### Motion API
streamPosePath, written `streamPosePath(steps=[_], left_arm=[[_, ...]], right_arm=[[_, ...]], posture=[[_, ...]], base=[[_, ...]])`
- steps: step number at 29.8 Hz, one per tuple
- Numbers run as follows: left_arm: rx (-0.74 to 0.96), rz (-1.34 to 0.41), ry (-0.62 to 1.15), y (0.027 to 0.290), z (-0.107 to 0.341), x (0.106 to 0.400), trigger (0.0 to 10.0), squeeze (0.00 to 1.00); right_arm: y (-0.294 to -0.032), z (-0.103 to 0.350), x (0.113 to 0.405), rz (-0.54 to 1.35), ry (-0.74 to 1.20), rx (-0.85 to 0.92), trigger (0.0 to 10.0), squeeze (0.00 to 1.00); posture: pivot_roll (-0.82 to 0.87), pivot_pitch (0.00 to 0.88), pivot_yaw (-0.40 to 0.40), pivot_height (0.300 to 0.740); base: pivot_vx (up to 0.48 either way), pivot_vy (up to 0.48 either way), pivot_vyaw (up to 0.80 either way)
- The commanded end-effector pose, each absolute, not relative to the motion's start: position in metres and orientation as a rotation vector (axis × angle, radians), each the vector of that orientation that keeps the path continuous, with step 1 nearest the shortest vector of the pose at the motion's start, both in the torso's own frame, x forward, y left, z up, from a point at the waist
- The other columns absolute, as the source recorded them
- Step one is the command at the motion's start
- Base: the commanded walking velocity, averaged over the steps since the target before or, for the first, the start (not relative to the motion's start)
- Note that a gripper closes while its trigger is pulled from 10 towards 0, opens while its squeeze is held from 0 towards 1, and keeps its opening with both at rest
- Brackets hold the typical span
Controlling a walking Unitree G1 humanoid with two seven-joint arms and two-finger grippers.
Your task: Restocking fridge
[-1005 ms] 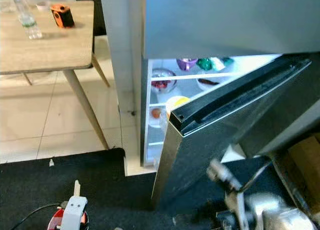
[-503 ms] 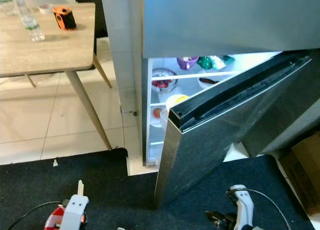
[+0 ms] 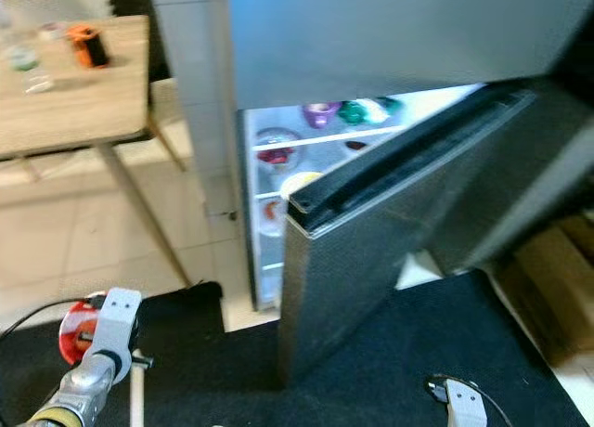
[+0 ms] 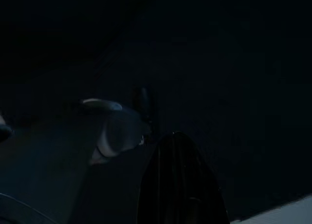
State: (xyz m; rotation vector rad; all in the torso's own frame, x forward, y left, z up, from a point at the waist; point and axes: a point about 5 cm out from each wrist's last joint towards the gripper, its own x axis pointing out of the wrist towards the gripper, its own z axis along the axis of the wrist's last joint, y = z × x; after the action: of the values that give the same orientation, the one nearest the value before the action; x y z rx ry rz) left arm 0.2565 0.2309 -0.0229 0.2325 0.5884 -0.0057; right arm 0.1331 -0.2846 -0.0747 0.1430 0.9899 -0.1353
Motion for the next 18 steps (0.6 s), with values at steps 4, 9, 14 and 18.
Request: streamPosePath(steps=[4, 9, 14, 18], left_arm=[[0.205, -0.106, 0.518, 0.214, -0.015, 0.268, 10.0, 0.00], [0.239, -0.187, 0.445, 0.200, -0.002, 0.284, 10.0, 0.00], [0.191, -0.289, 0.267, 0.169, 0.033, 0.316, 10.0, 0.00], [0.185, -0.376, 0.158, 0.146, 0.055, 0.331, 10.0, 0.00]], right_arm=[[-0.279, -0.077, 0.137, -0.161, 0.980, 0.124, 10.0, 0.00], [-0.277, -0.078, 0.138, -0.167, 0.978, 0.115, 10.0, 0.00], [-0.280, -0.080, 0.133, -0.225, 1.003, 0.065, 10.0, 0.00], [-0.281, -0.080, 0.131, -0.248, 1.010, 0.050, 10.0, 0.00]], posture=[[-0.02, 0.090, -0.001, 0.740], [-0.01, 0.090, 0.001, 0.740], [-0.01, 0.089, 0.007, 0.740], [-0.01, 0.087, 0.009, 0.740]], base=[[0.000, 0.000, 0.00], [0.000, 0.000, 0.00], [0.000, 0.000, 0.00], [0.000, 0.000, 0.00]])
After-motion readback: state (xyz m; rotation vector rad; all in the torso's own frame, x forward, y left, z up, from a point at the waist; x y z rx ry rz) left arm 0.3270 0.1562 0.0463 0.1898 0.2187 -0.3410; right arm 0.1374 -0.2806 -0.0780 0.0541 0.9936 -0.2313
